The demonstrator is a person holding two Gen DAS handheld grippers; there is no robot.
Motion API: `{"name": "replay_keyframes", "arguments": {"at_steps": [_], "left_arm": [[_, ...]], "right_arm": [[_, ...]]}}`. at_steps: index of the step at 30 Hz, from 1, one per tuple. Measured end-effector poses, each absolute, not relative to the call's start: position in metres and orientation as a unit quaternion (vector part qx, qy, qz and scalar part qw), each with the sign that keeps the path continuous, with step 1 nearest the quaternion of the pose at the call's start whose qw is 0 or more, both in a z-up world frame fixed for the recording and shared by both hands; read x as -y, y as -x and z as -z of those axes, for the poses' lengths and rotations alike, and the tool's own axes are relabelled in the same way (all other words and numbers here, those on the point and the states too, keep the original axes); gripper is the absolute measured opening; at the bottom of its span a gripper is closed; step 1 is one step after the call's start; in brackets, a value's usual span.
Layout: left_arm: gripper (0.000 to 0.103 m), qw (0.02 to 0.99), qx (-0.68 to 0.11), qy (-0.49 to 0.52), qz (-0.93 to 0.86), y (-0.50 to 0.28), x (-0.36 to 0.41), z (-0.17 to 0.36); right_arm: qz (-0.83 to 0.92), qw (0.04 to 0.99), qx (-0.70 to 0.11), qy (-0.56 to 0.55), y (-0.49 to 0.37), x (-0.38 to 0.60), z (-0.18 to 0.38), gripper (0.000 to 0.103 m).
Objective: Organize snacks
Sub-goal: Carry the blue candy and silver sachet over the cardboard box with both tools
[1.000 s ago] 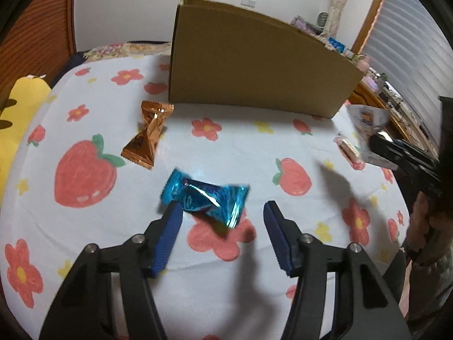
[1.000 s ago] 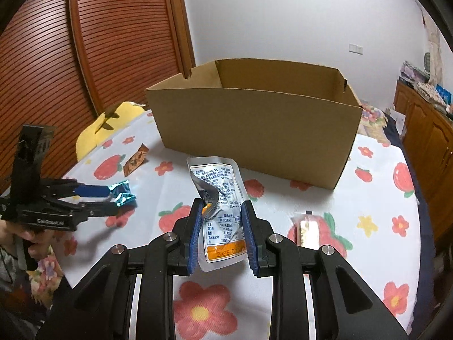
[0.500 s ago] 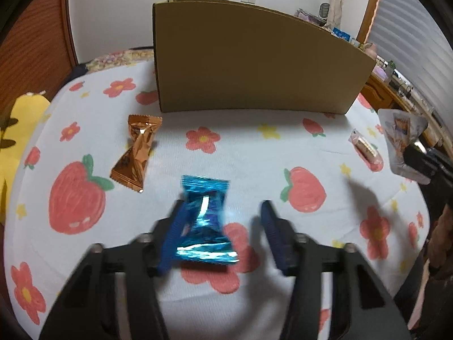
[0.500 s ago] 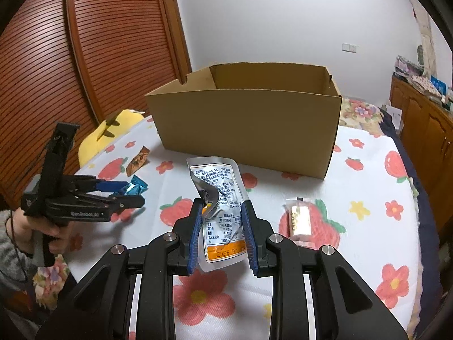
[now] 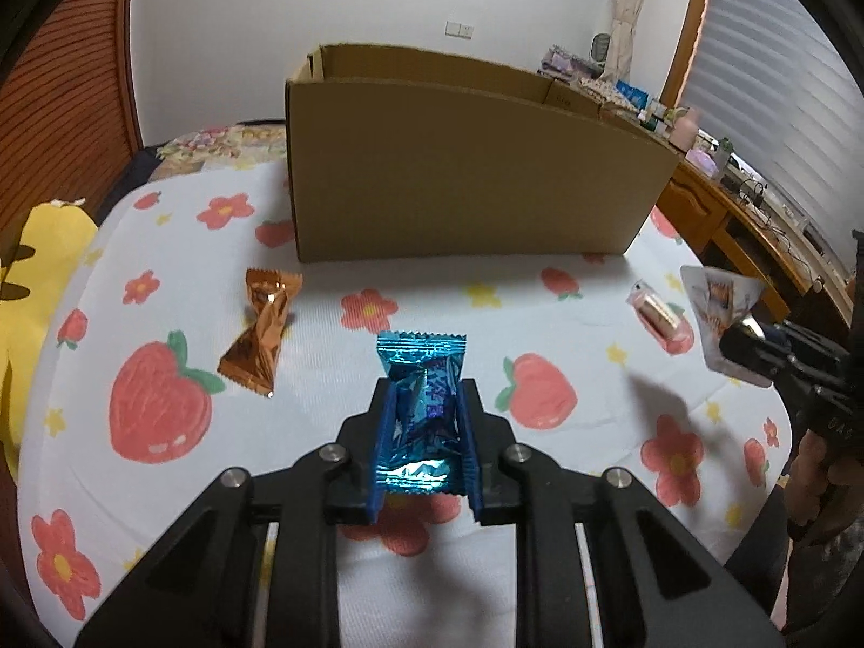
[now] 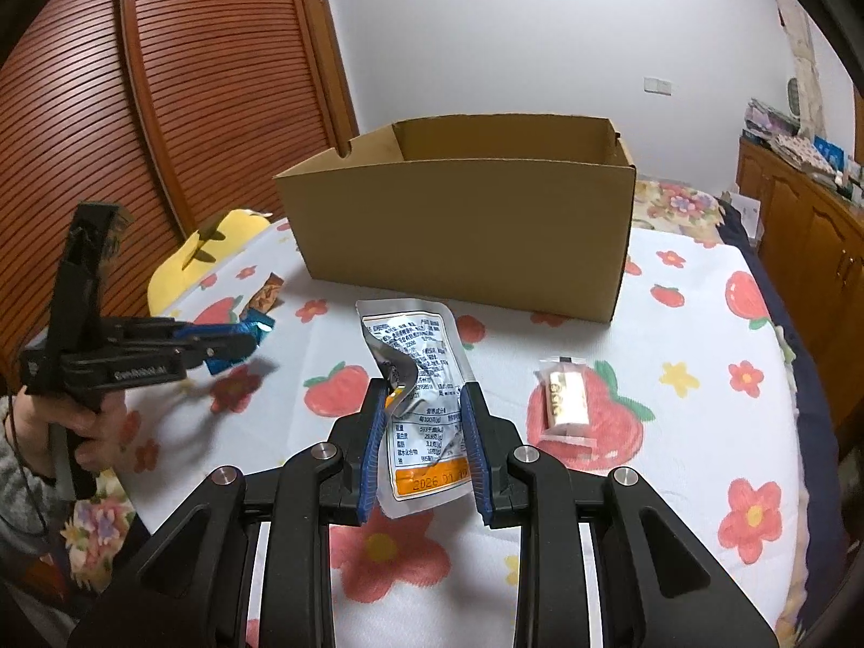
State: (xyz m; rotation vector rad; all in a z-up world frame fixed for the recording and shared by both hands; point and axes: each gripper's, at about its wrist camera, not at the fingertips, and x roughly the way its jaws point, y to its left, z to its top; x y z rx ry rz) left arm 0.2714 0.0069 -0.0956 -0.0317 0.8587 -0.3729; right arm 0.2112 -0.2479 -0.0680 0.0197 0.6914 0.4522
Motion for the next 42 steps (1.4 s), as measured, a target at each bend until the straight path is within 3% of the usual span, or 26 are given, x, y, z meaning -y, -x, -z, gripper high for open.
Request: {"name": "replay_keyframes", "arguments": {"at_steps": [17, 42], "left_arm": [[0.020, 0.908, -0.375, 0.019, 0.186, -0.273, -0.005, 0.077], [0.020, 0.928, -0.277, 0.007, 0.249, -0.384, 0.023, -0.027]], "right_arm": [[-0.219, 0.918, -0.329, -0.025, -0.211, 0.260, 0.062, 0.026], [-0.236, 0.943, -0.232, 0.043, -0.314, 0.249, -0.036, 0.026]]}}
